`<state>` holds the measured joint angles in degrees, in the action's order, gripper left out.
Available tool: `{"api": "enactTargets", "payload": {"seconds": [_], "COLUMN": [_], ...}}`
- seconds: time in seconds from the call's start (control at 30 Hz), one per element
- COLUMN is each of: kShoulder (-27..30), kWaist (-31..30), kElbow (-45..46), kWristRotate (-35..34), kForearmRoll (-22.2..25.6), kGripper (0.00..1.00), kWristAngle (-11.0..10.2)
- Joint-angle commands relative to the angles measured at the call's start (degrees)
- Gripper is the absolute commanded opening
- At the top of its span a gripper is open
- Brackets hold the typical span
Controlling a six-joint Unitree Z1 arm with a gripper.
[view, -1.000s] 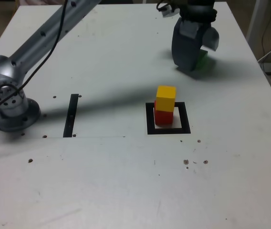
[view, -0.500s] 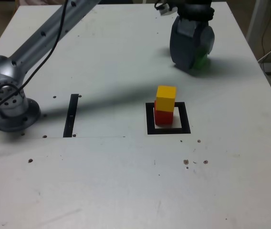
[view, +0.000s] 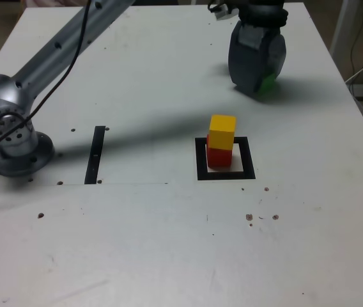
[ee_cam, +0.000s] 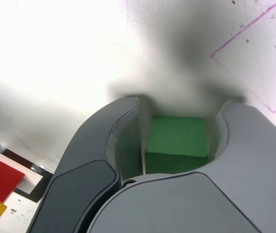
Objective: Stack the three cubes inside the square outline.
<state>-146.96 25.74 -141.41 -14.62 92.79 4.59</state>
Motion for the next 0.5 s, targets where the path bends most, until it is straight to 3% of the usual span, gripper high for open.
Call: {"api": "enactTargets", "payload": {"seconds": [0.0, 0.47], "kShoulder": [-0.23, 2.48], "kWaist": [-0.21, -1.12], "kElbow": [0.08, 1.63], "kWristRotate": [0.23, 2.91], "kForearmRoll": [0.91, 0.99], "kGripper": [0.35, 0.35], "kWristAngle": [0.13, 0.34]}}
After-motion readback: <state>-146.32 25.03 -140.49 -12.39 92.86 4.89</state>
